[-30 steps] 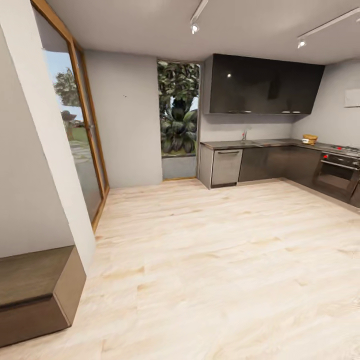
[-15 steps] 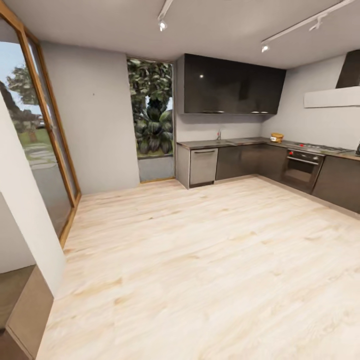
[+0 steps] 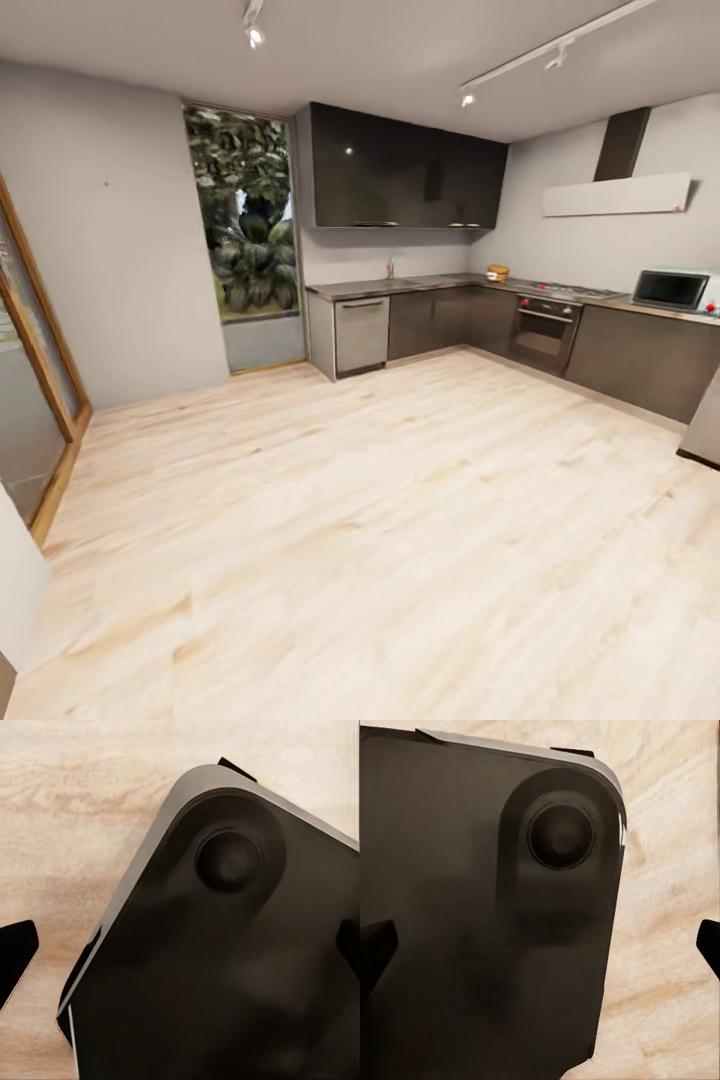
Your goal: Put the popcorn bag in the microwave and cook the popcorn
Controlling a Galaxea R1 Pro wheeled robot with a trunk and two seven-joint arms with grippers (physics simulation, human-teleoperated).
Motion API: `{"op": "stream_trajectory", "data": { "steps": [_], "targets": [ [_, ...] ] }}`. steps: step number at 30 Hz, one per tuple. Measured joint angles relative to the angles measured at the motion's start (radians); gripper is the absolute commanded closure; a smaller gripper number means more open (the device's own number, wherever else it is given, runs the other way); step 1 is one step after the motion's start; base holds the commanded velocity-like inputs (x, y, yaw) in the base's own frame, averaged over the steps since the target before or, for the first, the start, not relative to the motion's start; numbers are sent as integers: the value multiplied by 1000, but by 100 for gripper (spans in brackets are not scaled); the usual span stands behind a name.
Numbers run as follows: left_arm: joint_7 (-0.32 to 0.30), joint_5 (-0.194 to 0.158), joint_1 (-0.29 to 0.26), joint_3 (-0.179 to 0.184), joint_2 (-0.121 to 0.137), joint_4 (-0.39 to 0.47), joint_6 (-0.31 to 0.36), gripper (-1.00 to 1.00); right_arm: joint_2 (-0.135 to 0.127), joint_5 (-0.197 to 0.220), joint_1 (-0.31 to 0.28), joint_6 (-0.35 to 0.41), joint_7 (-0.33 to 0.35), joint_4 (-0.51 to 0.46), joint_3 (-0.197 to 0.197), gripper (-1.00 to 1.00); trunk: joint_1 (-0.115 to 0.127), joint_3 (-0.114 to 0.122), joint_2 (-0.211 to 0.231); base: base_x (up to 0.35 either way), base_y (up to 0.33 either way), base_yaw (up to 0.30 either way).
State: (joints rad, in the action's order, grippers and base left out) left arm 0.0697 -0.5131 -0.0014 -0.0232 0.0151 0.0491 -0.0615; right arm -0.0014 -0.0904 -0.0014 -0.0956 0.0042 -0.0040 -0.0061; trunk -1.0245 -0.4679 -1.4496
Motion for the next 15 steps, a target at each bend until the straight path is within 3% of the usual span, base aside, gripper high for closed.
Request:
{"op": "stream_trajectory", "data": {
  "steps": [15],
  "targets": [
    [9,1,0,1,-1,0,4,-100,0,-5,0,0,0,0,3,-100,0,0,0,318,0,-290]
  ]
}}
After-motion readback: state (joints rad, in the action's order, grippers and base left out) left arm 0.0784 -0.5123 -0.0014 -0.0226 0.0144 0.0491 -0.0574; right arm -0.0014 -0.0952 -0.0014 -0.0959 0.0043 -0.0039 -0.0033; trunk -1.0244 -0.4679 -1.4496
